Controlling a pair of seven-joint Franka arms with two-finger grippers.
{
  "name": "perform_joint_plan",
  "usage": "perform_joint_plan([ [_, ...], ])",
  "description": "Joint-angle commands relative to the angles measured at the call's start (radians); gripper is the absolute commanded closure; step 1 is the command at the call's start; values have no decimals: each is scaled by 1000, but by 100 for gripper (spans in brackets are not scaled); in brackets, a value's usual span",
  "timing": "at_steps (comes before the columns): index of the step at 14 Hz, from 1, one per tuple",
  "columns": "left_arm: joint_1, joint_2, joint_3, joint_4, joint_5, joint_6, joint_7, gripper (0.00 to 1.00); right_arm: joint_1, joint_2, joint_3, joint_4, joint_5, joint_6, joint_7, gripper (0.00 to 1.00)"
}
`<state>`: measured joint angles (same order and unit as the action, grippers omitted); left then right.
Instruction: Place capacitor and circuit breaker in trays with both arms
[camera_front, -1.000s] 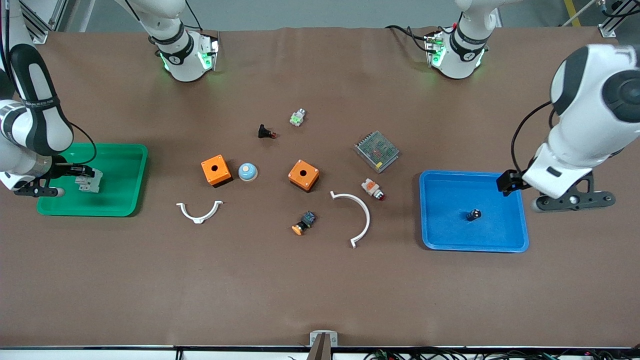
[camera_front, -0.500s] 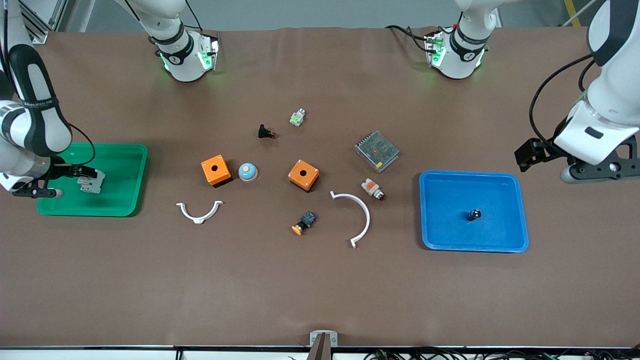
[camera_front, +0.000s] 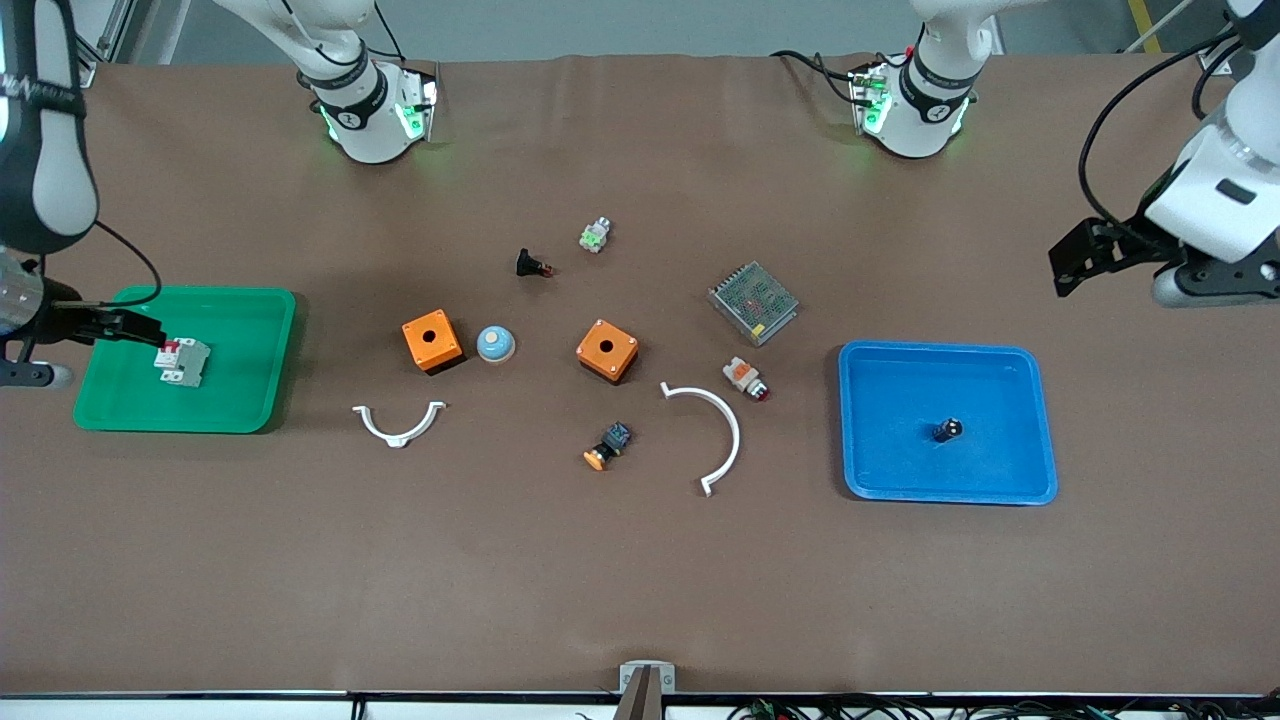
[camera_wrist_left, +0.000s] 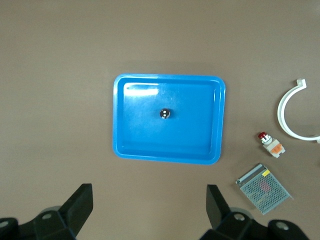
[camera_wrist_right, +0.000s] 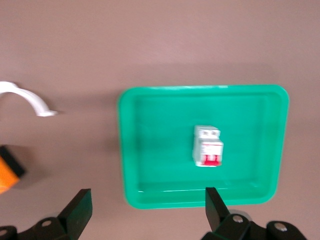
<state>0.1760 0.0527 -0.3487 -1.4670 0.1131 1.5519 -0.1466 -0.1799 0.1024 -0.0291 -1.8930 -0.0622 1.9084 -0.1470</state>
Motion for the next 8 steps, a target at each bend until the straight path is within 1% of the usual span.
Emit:
perform_joint_plan([
  [1,-111,-57,155,-48,-58,-24,68,0,78,-70,-8,-12,28,-37,79,0],
  [2,-140,-66,206,-64,-91,-24,79,0,97,-90,-8,-5,28,-58,90,0],
  [3,-151,-77,232,-78,-105,-24,88,0,109,-104,-6,5,31,-78,92,0],
  [4,-154,-91,235,-96,-105,-24,88,0,120,-107,-6,17,35,-98,93,0],
  [6,-167,-117,243,-133,-107,-21,87,0,135,-112,-8,69,86,-156,93,0],
  [8,-173,-120,249,-141,-107,-15,87,0,154,-112,-6,127,97,-218,148,0],
])
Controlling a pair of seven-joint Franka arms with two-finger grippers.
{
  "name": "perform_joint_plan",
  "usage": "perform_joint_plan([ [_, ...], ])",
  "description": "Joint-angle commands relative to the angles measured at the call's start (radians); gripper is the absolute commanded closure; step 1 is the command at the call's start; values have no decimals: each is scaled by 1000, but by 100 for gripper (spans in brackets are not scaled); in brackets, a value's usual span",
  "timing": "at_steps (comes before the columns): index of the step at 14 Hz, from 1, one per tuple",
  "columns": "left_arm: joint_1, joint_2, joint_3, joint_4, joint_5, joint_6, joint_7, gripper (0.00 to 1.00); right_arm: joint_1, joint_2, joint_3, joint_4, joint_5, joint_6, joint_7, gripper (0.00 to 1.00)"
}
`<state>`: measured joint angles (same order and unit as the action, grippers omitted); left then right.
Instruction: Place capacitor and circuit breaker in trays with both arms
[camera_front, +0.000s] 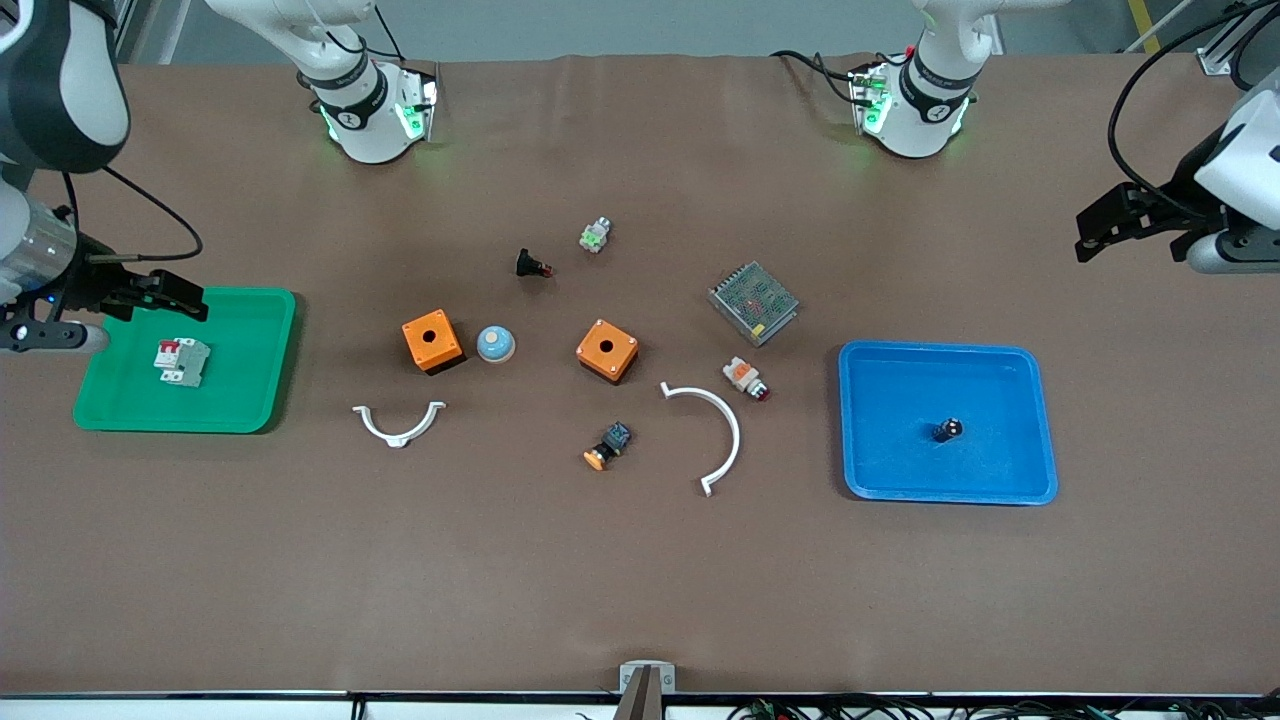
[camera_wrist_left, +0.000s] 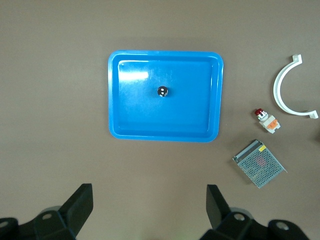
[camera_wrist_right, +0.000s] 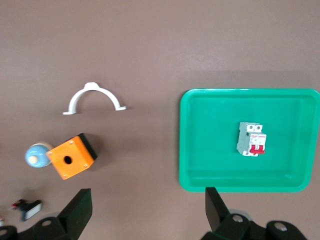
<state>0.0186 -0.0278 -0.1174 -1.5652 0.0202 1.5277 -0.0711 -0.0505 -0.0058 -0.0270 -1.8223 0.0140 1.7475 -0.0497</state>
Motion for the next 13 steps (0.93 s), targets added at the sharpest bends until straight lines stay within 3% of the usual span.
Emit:
perform_joint_plan([
  [1,-16,-40,18,-42,-14,12,10,0,38,-3,-10,90,21,-84,79,0],
  [6,-14,-30,12,-26,0,17,-7,0,31,13,-16,265,11,-146,70,0],
  [13,-12,-24,5,-26,0,20,-9,0,21,15,-19,316,11,-163,68,0],
])
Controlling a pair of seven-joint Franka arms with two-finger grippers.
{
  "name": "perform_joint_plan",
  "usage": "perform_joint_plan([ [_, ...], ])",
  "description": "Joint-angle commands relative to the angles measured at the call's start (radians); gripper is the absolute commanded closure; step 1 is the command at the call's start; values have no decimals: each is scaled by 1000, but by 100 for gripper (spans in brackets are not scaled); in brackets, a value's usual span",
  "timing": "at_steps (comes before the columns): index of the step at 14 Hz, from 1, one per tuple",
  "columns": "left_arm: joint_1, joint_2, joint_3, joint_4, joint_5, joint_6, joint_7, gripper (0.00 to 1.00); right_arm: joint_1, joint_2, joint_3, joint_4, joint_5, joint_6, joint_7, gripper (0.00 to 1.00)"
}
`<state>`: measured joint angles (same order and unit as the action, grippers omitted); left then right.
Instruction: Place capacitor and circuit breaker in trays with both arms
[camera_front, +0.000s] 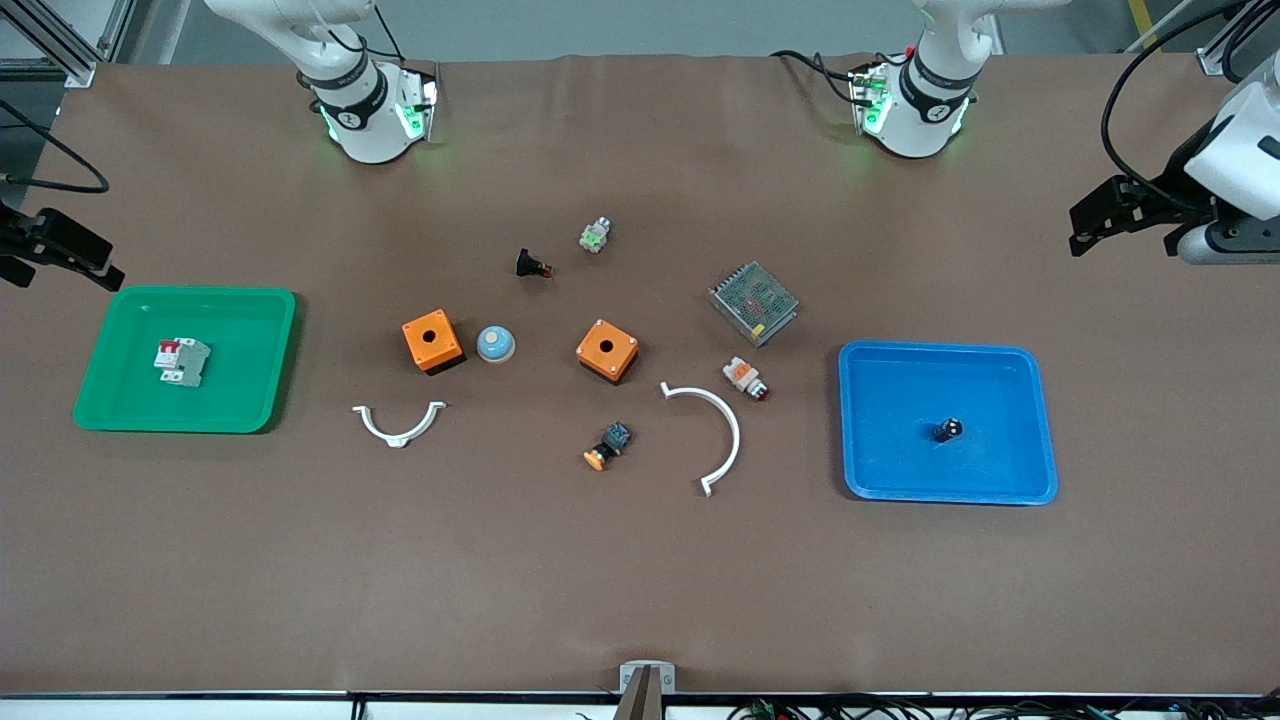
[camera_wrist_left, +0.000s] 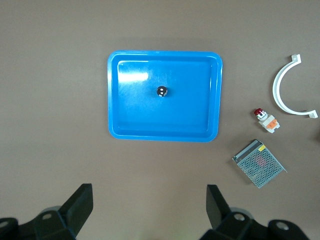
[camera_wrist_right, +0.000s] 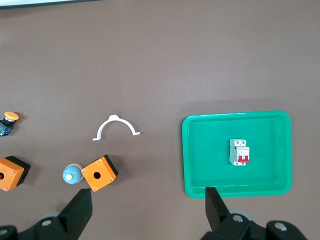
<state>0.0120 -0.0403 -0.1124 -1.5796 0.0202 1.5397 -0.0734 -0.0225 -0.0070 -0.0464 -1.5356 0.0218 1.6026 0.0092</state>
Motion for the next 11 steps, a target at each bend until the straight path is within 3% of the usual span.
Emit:
perform_joint_plan([
  [1,-6,-12,0,-16,0,8,-6,0,-5,15,0,29,3,-16,9,0],
  [11,-12,5,-1,9,0,7,-5,0,-7,25,0,29,-3,-6,9,0],
])
